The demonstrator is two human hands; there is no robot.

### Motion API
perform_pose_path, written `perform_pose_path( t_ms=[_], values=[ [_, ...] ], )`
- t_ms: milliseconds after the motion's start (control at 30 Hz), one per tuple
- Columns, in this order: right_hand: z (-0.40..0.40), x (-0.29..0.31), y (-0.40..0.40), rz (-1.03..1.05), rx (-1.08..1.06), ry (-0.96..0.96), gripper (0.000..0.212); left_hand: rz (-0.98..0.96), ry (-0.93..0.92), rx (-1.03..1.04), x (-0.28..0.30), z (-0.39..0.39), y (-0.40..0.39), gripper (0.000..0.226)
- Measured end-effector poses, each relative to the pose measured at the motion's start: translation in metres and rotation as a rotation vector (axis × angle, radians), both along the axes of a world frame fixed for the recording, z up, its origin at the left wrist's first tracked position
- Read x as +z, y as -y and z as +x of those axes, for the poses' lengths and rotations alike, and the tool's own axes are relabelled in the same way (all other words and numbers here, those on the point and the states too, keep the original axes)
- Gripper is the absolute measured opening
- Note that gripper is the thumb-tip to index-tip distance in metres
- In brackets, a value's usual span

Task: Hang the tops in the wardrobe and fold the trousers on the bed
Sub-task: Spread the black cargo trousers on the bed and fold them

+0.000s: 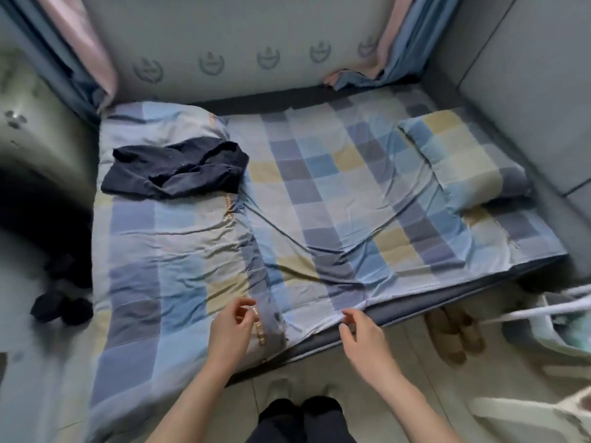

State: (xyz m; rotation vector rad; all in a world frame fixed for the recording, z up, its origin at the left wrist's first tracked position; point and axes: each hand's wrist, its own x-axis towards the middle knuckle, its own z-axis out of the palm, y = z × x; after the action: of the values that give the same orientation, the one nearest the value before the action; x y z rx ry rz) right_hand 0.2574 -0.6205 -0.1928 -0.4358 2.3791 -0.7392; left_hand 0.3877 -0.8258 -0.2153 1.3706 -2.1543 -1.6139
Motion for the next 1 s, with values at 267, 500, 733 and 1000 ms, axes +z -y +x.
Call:
perform_pose_path(
  t_ms=[267, 500, 733, 1000],
  values=[
    [-0.076, -0.015, 0.115, -0.006, 0.196, 0.046, 0.029, 0.018, 0.024, 0.207, -0.022, -0.025, 0.073, 0.022],
    [-0.174, -0.045, 0.225, -0.055, 0.216, 0.078, 0.025, -0.118, 0.083, 0.254, -0.047, -0.094, 0.156, 0.015],
    [-0.272, -0.145, 0.371, -0.162, 0.114, 0.230, 0.019, -0.302, 0.254, 0.017, -0.154, -0.187, 0.285, 0.020],
    [-0.323, -0.303, 0.516, -0.234, -0.071, 0.443, 0.013, -0.501, 0.483, -0.151, -0.309, -0.258, 0.424, 0.027]
  ],
)
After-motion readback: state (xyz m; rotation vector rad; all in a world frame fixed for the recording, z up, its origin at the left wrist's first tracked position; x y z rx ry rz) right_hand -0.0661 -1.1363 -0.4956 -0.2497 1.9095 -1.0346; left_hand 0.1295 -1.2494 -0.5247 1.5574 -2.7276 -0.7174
